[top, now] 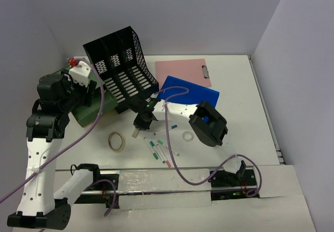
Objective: Organize the desk
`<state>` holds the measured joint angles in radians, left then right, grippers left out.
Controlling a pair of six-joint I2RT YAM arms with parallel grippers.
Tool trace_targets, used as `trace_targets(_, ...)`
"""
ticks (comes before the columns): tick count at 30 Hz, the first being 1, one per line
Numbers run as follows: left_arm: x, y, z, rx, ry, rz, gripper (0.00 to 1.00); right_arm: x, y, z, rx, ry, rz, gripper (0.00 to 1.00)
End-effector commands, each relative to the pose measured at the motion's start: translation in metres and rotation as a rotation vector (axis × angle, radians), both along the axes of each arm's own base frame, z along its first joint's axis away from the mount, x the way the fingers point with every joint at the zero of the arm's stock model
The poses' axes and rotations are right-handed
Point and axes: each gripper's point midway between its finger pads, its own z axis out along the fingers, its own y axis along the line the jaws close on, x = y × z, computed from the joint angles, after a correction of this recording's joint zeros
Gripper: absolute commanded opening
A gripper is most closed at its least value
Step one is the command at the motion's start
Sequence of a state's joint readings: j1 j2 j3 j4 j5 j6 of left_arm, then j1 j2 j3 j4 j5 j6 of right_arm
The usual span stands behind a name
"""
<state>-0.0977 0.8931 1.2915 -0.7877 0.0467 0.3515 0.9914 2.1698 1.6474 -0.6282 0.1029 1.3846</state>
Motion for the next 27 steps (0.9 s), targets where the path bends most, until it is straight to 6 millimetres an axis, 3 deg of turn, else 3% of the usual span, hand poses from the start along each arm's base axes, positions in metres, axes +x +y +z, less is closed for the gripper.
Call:
trace_targets(1,0.001,-0.015,0.012,-0.039,-0.031,-0.073,0.7,0.026,-0.018,0.051,0.054,-0.141,-0.075,0.0)
trace_targets(5,-0.008,-0.034,0.004,-0.066,0.017,-0.183,0.7,0.028,-0.031,0.063,0.076,-0.152,-0.104,0.0)
trace_targets(9,-0.028,-0.062,-0.002,-0.108,0.075,-0.361,0.7,0.04,-0.065,0.103,0.07,-0.289,-0.187,0.0)
trace_targets(12,-0.033,-0.073,-0.005,-0.143,0.1,-0.423,0.7,0.047,-0.076,0.131,0.086,-0.388,-0.208,0.0)
trace_targets(17,-0.035,-0.094,-0.024,-0.217,0.171,-0.517,0.69,0.056,-0.076,0.167,0.096,-0.471,-0.186,0.0)
trace_targets(27,-0.056,-0.136,-0.029,-0.351,0.256,-0.756,0.76,0.063,-0.085,0.253,0.213,-0.655,-0.208,0.0)
